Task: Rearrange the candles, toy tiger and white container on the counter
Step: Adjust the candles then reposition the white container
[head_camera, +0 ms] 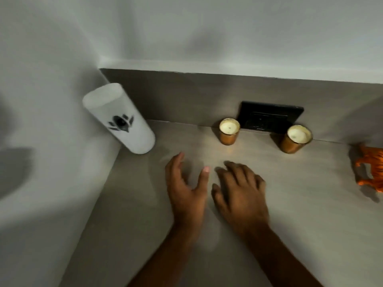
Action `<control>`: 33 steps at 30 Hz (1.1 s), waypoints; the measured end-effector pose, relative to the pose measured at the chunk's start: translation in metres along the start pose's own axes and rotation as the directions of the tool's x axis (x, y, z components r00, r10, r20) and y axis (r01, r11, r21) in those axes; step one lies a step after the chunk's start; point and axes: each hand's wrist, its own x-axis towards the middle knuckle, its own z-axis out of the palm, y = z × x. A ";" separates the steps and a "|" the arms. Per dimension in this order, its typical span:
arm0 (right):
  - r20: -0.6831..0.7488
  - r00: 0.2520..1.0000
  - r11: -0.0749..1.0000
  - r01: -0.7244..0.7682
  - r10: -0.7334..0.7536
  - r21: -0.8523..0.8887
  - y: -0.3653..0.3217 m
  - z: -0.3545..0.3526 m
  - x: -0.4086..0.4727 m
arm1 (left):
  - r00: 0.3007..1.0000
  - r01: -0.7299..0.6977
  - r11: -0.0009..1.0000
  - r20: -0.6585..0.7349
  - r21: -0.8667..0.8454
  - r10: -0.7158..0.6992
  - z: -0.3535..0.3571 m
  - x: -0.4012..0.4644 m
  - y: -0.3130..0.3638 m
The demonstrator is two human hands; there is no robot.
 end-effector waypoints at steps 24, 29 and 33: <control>0.217 0.958 0.943 0.236 -0.186 -0.236 -0.091 0.048 0.076 | 0.843 -0.005 0.995 -0.536 -0.096 -0.048 -0.025 0.154 0.013; 0.210 0.963 0.947 0.220 -0.172 -0.233 -0.089 0.053 0.077 | 0.847 0.001 0.997 -0.530 -0.079 -0.043 -0.023 0.164 0.012; 0.189 0.966 0.945 0.222 -0.179 -0.242 -0.088 0.055 0.077 | 0.845 -0.006 0.998 -0.534 -0.070 -0.032 -0.021 0.168 0.013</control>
